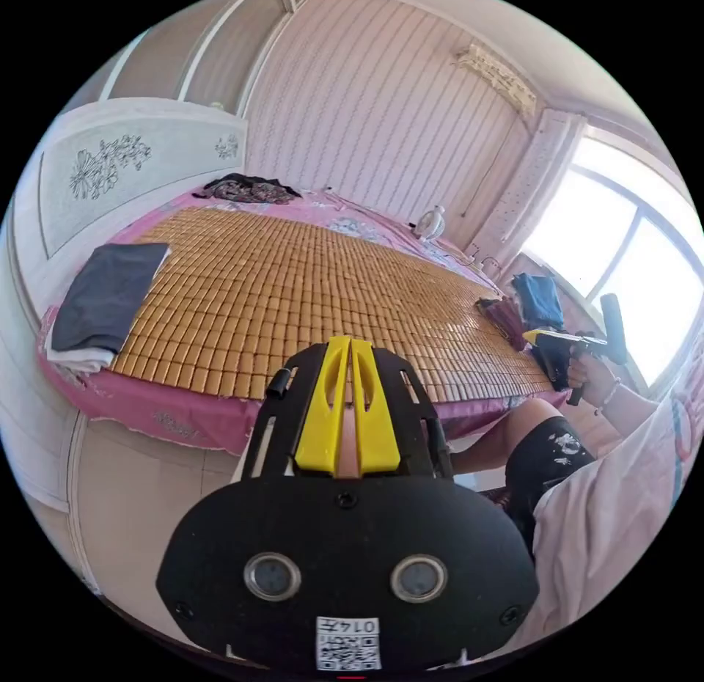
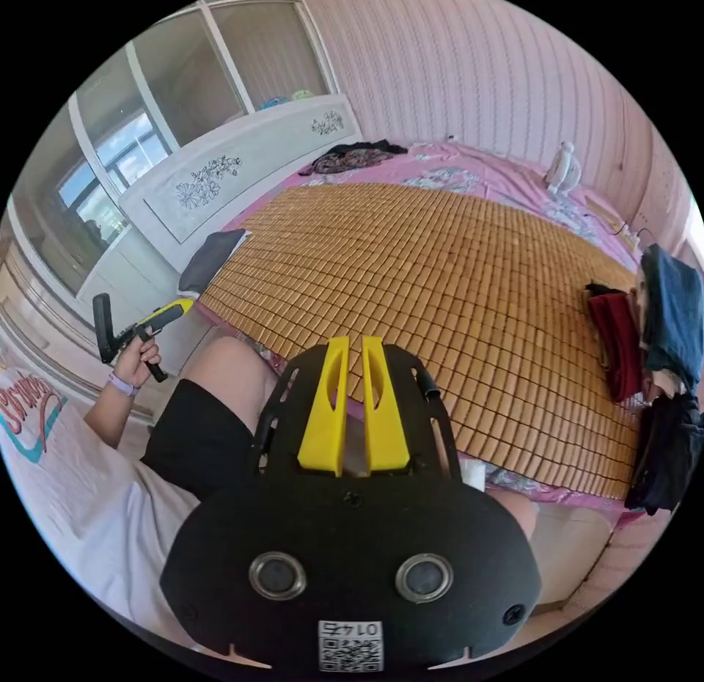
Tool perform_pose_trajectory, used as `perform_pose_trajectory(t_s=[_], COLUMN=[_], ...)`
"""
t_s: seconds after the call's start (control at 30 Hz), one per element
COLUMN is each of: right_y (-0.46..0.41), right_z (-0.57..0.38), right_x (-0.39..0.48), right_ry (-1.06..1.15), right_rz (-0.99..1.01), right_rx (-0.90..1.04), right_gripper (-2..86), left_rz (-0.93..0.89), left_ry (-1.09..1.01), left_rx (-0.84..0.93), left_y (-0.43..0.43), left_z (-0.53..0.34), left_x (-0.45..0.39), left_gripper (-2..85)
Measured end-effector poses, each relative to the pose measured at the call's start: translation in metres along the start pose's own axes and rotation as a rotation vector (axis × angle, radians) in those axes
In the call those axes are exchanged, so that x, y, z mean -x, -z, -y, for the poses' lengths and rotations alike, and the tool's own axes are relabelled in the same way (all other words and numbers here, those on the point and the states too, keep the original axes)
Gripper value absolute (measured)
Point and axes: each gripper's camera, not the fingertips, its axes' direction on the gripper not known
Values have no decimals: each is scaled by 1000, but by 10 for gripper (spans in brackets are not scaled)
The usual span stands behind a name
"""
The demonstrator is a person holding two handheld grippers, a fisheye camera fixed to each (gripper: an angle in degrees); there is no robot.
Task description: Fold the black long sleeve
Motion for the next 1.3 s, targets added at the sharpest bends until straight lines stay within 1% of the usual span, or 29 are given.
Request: perform_pose_trajectory(t_s=[0.03, 0.1, 0.2, 0.33, 0.4, 0.5, 0.57, 0.63, 0.73, 0.8, 0.83, 0.87, 0.9, 0.93, 0.97, 1.0, 1.03, 1.1, 1.13, 1.2, 1.23, 1.3], right_y=[11, 50, 97, 138, 166, 211, 234, 251, 275, 296, 301, 311, 319, 323, 331, 341, 346, 370, 375, 396, 401, 418], right_z=[0, 3, -2, -13, -22, -36, -44, -48, -50, -55, -56, -60, -62, -63, -65, -68, -69, -75, -76, -80, -81, -86], right_x=[5, 18, 22, 5, -9, -31, -49, -71, -111, -140, -147, -162, -177, -185, -202, -219, -227, -261, -270, -306, -315, -353], right_ry=[19, 58, 97, 38, 18, -37, -77, -109, -168, -217, -226, -243, -267, -282, -319, -361, -379, -440, -454, -512, -523, -560], right_rz=[-18, -30, -17, -84, -150, -249, -279, -268, -208, -194, -195, -202, -213, -221, -245, -280, -296, -334, -341, -379, -392, -449], right_rx=[-9, -43, -110, -129, -140, -232, -276, -283, -262, -283, -290, -299, -294, -288, -277, -277, -281, -309, -311, -305, -305, -307], right_gripper=[38, 68, 111, 112, 111, 91, 75, 64, 62, 61, 61, 61, 61, 62, 66, 70, 72, 76, 77, 81, 82, 83], left_rz=[6, 33, 30, -25, -54, -5, 18, 26, 77, 156, 184, 260, 367, 417, 477, 488, 485, 468, 461, 433, 424, 351], left_ry=[-48, -225, -337, -319, -293, -330, -358, -398, -535, -717, -772, -870, -915, -928, -971, -1022, -1043, -1160, -1202, -1393, -1442, -1607], left_rx=[-4, 22, 28, 113, 130, 118, 122, 127, 123, 68, 50, 9, -53, -94, -177, -238, -260, -358, -389, -562, -613, -797], left_y=[2, 8, 14, 2, 3, 13, 17, 18, 19, 22, 22, 20, 18, 17, 15, 11, 9, -4, -8, -25, -30, -54], left_z=[7, 28, 27, 3, -9, -15, -14, -12, -5, 2, 3, 4, 8, 10, 13, 18, 21, 31, 32, 30, 28, 22], left_x=[-19, -96, -175, -232, -262, -309, -338, -368, -431, -493, -509, -542, -574, -589, -618, -646, -660, -718, -734, -801, -818, -884], left_gripper=[-8, -4, -2, -4, -5, -5, -6, -6, -8, -9, -9, -8, -8, -8, -8, -7, -7, -7, -7, -7, -7, -7])
